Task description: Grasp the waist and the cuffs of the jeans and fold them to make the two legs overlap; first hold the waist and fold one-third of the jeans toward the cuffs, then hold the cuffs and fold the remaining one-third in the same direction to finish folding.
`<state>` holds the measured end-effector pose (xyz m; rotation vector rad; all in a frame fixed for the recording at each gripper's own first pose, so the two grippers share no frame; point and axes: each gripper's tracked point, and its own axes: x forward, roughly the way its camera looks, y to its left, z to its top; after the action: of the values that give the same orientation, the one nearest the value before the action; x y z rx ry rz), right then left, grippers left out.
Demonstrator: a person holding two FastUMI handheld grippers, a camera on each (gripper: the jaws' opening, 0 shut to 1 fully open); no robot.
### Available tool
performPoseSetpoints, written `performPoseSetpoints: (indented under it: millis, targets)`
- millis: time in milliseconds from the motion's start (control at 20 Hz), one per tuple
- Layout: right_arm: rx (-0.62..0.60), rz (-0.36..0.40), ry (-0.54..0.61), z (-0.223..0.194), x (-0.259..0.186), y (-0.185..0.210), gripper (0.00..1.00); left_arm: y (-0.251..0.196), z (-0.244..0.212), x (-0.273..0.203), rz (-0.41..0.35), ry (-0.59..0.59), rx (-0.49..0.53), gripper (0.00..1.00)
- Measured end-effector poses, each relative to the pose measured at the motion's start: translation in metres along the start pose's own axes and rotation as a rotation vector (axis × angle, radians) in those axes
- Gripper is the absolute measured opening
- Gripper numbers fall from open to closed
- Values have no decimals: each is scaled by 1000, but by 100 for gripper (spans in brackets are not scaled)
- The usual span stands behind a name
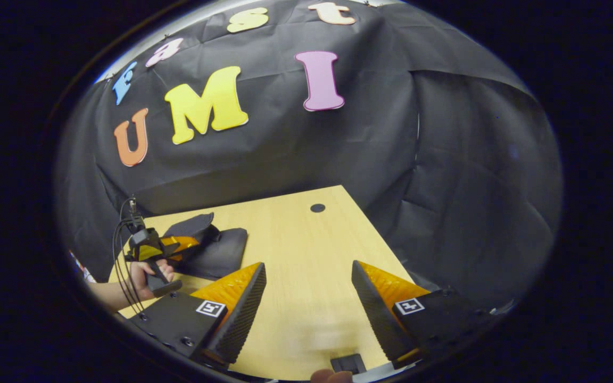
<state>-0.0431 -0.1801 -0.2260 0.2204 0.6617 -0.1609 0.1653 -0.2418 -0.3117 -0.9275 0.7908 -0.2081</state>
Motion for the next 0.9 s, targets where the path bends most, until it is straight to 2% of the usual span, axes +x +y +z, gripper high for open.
performPoseSetpoints:
  millis: [50, 100, 150, 250, 300, 500, 550, 600, 750, 850, 900]
  targets:
    - [-9, 7, 5, -1, 3, 1, 99, 3, -2, 0, 11, -4, -1, 5]
    - [-16, 14, 13, -2, 7, 4, 94, 5, -3, -3, 15, -3, 4, 23]
    - [-17, 25, 22, -3, 10, 10, 94, 2, -4, -1, 10, -1, 10, 27]
    - [-14, 48, 27, -4, 16, 22, 94, -18, -13, -11, -24, 30, 50, 76]
    - [-10, 64, 24, -2, 18, 30, 94, -19, -20, -15, 5, 47, 116, 100]
    - [-40, 115, -9, 5, 16, 63, 94, -38, -39, -37, -14, 106, 282, 99]
    - [-54, 117, -25, 9, 14, 68, 99, -42, -39, -47, -20, 105, 325, 99]
    - [-60, 123, -42, 15, 11, 75, 99, -51, -32, -60, -30, 87, 372, 99]
    - [-68, 158, -105, 39, 3, 110, 99, -73, 6, -111, -55, -30, 538, 99]
    - [-95, 175, -160, 59, -3, 137, 99, -92, 45, -147, -49, -142, 608, 98]
    - [-106, 183, -193, 70, -7, 151, 94, -100, 65, -168, -49, -213, 635, 98]
